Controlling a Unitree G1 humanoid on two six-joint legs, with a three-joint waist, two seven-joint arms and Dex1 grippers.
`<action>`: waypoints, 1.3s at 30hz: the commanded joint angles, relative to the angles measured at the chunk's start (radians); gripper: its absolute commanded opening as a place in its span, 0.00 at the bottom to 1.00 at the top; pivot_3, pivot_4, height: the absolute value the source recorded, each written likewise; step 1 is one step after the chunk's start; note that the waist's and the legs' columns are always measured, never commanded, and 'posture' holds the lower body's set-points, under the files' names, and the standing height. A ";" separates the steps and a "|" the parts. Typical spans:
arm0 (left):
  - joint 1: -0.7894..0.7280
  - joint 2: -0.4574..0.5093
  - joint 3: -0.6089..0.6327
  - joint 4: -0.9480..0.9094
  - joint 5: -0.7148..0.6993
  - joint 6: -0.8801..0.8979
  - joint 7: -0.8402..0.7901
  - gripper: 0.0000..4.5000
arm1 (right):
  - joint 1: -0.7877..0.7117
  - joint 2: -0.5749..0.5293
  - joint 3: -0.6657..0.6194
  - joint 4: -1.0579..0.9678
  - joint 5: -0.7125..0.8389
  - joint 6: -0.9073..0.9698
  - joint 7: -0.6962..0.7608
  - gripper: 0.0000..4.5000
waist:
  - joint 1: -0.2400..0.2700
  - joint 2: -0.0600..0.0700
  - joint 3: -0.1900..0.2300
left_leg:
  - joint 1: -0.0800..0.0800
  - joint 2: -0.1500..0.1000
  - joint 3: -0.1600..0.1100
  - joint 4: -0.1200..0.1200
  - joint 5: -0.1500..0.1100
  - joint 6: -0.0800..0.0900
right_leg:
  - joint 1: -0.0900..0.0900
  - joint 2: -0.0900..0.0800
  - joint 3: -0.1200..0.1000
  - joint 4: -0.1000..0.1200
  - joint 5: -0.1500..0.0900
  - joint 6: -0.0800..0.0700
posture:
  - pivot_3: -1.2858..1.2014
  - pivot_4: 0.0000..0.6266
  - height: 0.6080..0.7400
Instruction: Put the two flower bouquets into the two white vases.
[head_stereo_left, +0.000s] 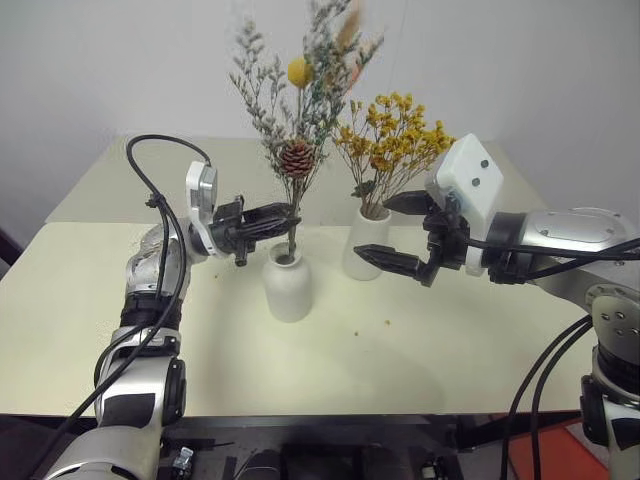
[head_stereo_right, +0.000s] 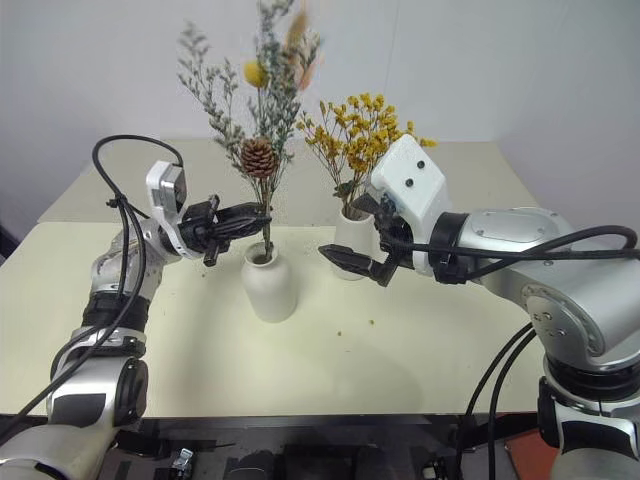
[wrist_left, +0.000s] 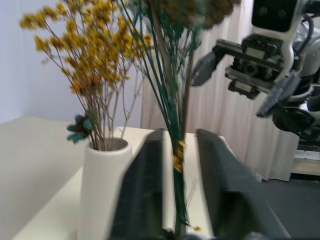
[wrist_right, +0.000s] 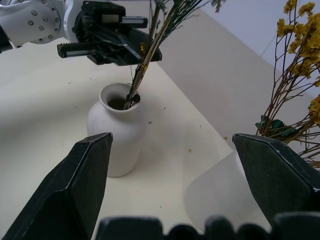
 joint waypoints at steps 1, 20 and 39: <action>0.011 0.029 0.025 -0.058 -0.024 0.001 -0.006 0.49 | -0.011 -0.015 -0.031 -0.010 0.005 -0.003 -0.004 1.00 | 0.000 0.000 0.000 | 0.000 0.000 0.000 0.000 0.000 0.000 | 0.000 0.000 0.000 0.000 0.000 0.000 | 0.52 0.24 1.00; 0.130 0.075 0.062 -0.276 -0.086 0.040 0.062 0.94 | -0.023 -0.010 0.001 0.036 -0.010 -0.041 0.027 1.00 | 0.004 0.000 0.000 | 0.000 0.000 0.000 0.000 0.000 0.000 | 0.000 0.000 0.000 -0.001 0.000 0.000 | 0.52 0.24 1.00; 0.078 0.038 -0.035 -0.225 -0.001 -0.070 0.062 0.94 | -0.031 0.035 -0.121 0.021 0.187 0.001 0.015 1.00 | 0.004 0.000 0.000 | 0.000 0.000 0.000 0.000 0.000 0.000 | 0.000 0.000 0.000 -0.001 0.000 0.000 | 0.52 0.24 1.00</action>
